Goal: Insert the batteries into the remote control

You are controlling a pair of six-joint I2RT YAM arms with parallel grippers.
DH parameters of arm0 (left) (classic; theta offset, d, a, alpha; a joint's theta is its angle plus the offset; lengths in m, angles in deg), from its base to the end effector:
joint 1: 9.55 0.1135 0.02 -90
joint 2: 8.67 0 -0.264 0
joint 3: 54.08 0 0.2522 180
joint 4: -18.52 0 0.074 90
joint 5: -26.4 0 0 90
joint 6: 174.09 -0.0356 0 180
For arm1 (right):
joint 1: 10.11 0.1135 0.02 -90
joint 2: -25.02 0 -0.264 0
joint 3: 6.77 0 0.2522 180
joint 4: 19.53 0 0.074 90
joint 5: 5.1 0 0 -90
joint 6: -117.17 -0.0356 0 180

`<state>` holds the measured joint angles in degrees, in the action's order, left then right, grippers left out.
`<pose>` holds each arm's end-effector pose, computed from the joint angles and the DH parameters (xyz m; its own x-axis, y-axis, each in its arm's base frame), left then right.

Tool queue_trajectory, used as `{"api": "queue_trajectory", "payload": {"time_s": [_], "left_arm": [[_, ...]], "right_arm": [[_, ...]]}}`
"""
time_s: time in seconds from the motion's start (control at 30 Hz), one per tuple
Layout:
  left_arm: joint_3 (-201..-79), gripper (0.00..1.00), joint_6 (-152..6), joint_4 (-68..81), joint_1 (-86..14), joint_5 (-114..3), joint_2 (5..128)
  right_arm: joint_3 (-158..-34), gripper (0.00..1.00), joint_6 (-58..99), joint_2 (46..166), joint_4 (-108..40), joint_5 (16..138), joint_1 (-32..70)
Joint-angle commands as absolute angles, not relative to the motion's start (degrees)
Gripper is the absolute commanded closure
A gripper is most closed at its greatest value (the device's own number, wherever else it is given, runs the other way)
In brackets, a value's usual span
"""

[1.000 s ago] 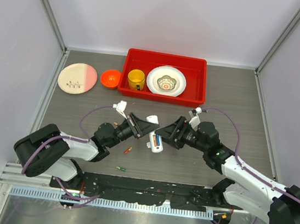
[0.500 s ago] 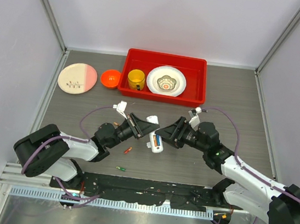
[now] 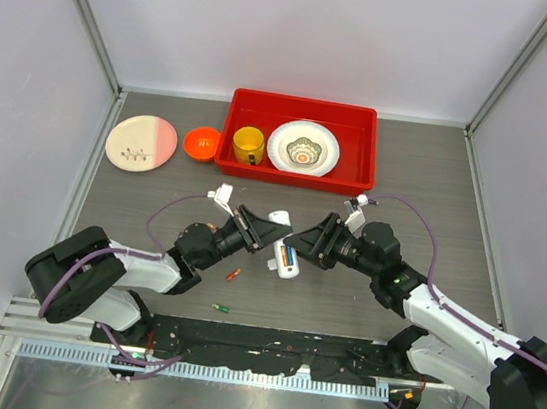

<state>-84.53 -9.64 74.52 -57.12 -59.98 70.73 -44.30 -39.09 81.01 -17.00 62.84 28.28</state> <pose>0.1642 -0.1829 0.1962 -0.7282 -0.6284 -0.2735 0.2886 0.0808 -0.9540 0.1598 0.1437 0.2231 -0.8726 0.3910 -0.2928 -0.1487 0.3582 0.9217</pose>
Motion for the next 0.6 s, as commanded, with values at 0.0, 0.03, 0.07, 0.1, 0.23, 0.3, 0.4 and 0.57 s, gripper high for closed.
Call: {"api": "queue_trajectory", "payload": {"time_s": [0.0,0.03,0.07,0.1,0.23,0.3,0.4,0.57], "left_arm": [[-88.6,1.0,-8.1,93.4,-56.8,-64.6,68.3],[-88.7,1.0,-8.0,93.4,-56.9,-64.8,68.3],[-88.8,1.0,-8.1,93.4,-56.8,-64.9,68.1],[-88.9,1.0,-8.0,93.4,-56.8,-65.1,68.1],[-89.3,1.0,-8.2,93.3,-56.8,-65.6,67.6],[-89.6,1.0,-8.2,93.4,-56.9,-65.9,67.5],[-90.2,1.0,-8.2,93.4,-56.9,-65.9,67.6],[-90.6,1.0,-8.2,93.4,-56.8,-66.1,67.4]], "right_arm": [[-43.5,0.41,-36.2,81.2,-20.3,61.5,28.5],[-43.5,0.41,-36.2,81.0,-20.3,61.4,28.4],[-43.3,0.41,-36.1,81.0,-20.3,61.5,28.5],[-43.2,0.42,-36.1,80.9,-20.4,61.5,28.5],[-42.9,0.43,-35.8,81.0,-20.4,61.3,28.6],[-42.8,0.43,-35.8,81.0,-20.4,61.2,28.5],[-42.6,0.44,-35.7,81.0,-20.4,61.1,28.5],[-42.2,0.45,-35.4,81.0,-20.5,60.9,28.5]]}}
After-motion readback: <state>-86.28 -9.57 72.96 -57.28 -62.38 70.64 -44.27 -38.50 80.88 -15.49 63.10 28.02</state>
